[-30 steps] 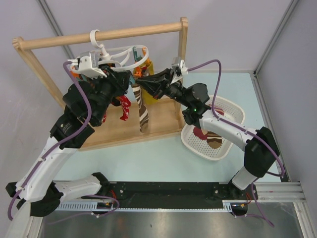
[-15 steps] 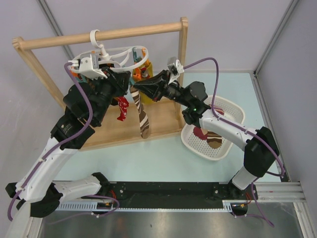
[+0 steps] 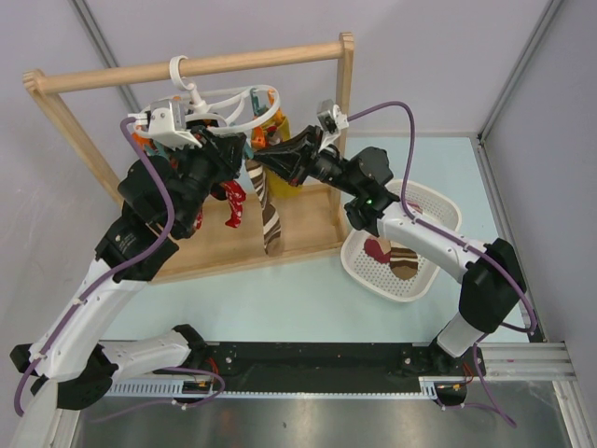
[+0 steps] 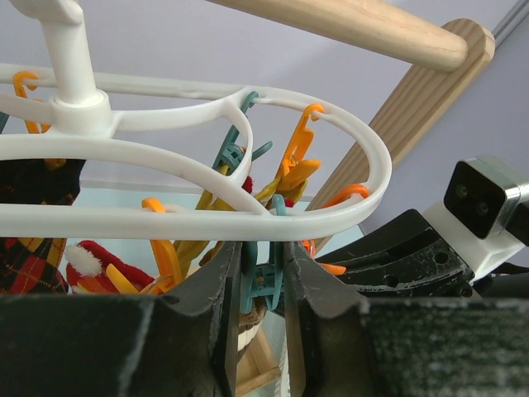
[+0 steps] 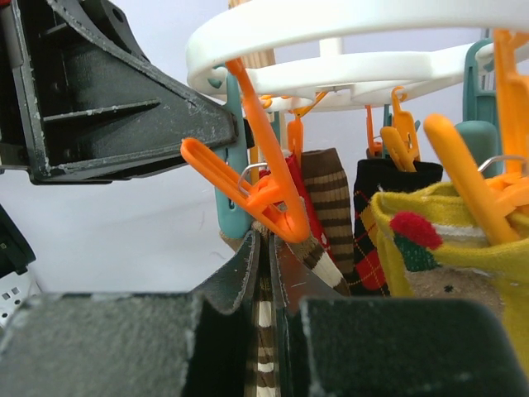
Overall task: Clip the socks to the hanger
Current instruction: Clamp the sock onto the hanger.
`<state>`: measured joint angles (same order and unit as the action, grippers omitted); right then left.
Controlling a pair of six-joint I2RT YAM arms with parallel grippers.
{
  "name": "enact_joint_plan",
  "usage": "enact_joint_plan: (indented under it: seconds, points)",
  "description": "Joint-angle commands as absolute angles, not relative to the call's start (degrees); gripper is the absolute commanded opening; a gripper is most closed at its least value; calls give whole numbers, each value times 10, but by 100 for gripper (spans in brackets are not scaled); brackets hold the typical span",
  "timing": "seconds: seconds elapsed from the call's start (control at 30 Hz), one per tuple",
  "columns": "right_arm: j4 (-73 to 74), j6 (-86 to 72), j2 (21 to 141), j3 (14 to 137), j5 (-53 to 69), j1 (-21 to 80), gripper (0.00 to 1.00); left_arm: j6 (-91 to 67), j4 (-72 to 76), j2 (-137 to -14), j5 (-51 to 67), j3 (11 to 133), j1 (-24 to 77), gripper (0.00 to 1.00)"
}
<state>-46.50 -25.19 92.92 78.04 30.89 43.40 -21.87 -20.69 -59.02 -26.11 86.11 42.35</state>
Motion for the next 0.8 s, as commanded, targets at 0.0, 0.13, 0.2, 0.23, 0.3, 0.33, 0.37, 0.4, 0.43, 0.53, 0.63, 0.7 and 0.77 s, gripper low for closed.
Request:
enact_joint_plan:
  seconds: [0.0,0.13,0.2,0.23,0.3,0.33,0.37,0.4,0.43,0.53,0.63,0.7,0.77]
  points:
    - [-464,-265,927,813,305,431,0,-203,-188,-578,-255,858,420,1]
    - [-450,-267,926,818,307,430,0,-200,-186,-578,-255,858,419,1]
    - [-451,-272,926,818,309,430,0,-198,-185,-578,-256,857,420,1]
    - [-449,-273,925,820,310,430,0,-198,-185,-580,-256,857,420,1]
    - [-448,-278,925,821,313,430,0,-196,-185,-580,-256,857,420,1]
    - [-448,-280,925,821,314,430,0,-195,-184,-580,-255,856,420,1]
    - [-448,-281,925,823,314,430,0,-193,-183,-581,-255,856,420,1]
    - [-448,-283,924,823,314,430,0,-193,-183,-581,-254,856,420,1]
    - [-448,-286,925,824,314,430,0,-192,-183,-582,-254,856,420,1]
    - [-449,-293,925,828,316,430,0,-192,-181,-582,-250,856,419,1]
    - [-450,-302,925,831,320,430,0,-191,-179,-581,-251,856,420,1]
    - [-449,-306,925,834,322,430,0,-191,-179,-582,-251,855,420,1]
    - [-451,-311,925,835,323,430,0,-190,-178,-583,-251,853,420,1]
